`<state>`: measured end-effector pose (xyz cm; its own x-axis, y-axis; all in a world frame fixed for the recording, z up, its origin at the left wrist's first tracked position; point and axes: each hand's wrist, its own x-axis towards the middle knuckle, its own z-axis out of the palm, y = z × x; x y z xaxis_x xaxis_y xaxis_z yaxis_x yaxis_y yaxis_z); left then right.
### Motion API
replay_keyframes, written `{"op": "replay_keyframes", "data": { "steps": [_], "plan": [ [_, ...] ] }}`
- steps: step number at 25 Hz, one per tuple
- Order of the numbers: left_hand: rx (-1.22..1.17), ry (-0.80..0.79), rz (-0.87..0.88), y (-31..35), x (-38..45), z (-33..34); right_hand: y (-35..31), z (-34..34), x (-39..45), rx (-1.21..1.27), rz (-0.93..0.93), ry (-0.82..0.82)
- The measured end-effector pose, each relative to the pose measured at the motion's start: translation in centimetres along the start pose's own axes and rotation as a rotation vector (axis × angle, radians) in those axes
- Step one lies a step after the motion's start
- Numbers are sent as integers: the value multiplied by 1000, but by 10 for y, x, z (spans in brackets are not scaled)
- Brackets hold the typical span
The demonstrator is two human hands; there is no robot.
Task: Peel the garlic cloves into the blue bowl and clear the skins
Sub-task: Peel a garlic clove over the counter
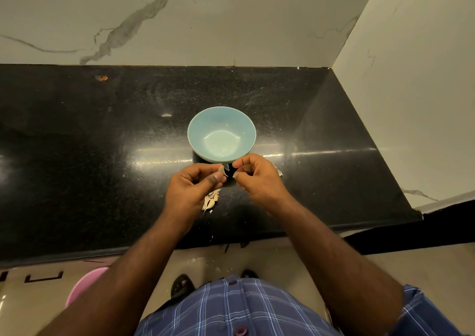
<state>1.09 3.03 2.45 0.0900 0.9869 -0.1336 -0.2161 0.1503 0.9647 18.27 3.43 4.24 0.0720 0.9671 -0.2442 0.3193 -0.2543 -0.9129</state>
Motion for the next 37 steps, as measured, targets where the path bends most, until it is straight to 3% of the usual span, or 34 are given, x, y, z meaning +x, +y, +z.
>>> {"op": "replay_keyframes", "data": {
  "steps": [10,12,16,21,28,35,37],
  "plan": [
    [-113,18,-223,1,0,0,15,-25,2,-447,-182,107],
    [-118,30,-247,3,1,2,11,-21,-1,-330,-201,110],
    [-158,16,-293,8,-1,6,1,-3,-9,-138,-186,-81],
    [-146,-26,-283,13,-3,7,3,8,-7,-222,-215,54],
    [-94,-32,-233,14,-3,6,-6,10,-13,-265,-151,44],
    [2,-28,-147,7,-1,0,-12,8,-14,145,45,-79],
    [63,-1,-78,6,-3,1,-10,7,-12,141,35,-71]
  ]
}}
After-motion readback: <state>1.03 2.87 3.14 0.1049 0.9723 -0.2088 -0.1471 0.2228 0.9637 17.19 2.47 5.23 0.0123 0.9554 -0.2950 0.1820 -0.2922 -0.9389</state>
